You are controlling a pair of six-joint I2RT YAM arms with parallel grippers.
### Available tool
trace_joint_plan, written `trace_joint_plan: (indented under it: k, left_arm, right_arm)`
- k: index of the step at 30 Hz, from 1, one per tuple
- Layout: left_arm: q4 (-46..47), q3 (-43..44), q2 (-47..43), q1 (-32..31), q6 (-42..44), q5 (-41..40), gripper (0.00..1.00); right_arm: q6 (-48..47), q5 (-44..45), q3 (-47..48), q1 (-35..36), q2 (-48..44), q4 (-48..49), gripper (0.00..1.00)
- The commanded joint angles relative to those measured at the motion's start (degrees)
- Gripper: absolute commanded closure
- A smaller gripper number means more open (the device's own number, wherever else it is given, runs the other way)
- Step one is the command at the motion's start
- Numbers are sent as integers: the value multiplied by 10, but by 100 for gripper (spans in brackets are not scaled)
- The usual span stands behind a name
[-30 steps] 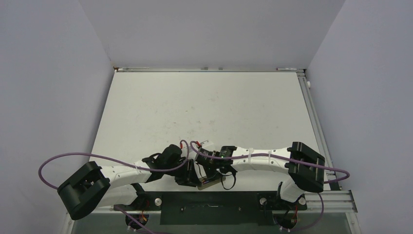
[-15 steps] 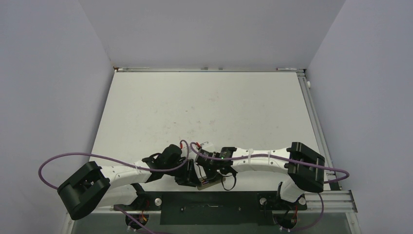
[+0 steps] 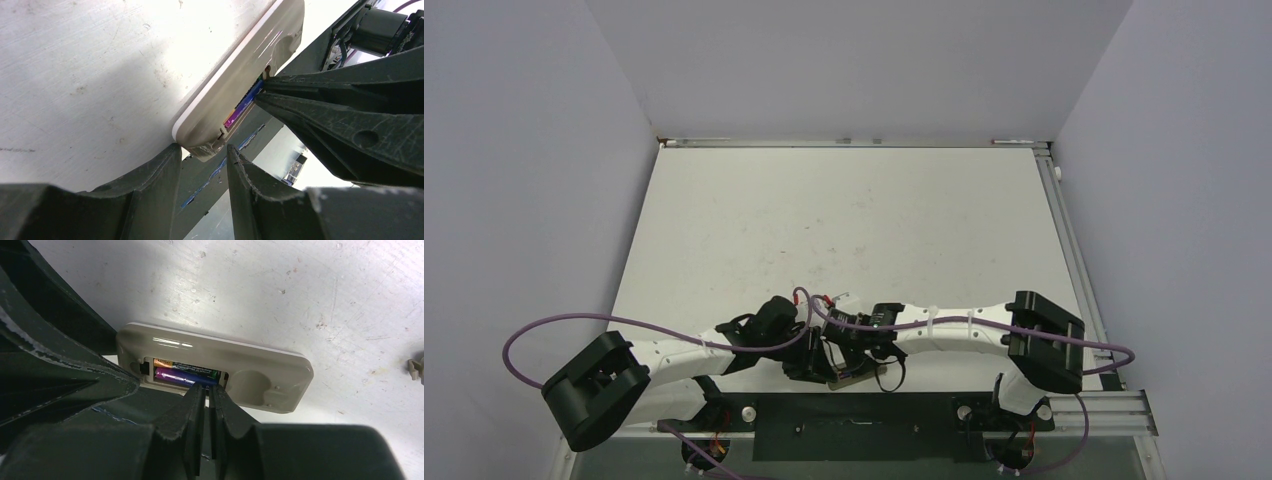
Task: Load the batteries into the remote control
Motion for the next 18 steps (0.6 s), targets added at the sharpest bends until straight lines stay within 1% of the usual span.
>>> trace_joint_plan:
  k: [1,7,18]
  left_arm:
    - [1,-1,-5,1,15,-11,64]
    - [-5,-1,-6,1,18,-14,64]
    - [-21,3,-17,1,23,-24,64]
  right_arm:
    - [10,-23,22,28,46,23,91]
    - [4,25,52,35,72,-16,90]
    - [-8,45,79,33,71,-35,89]
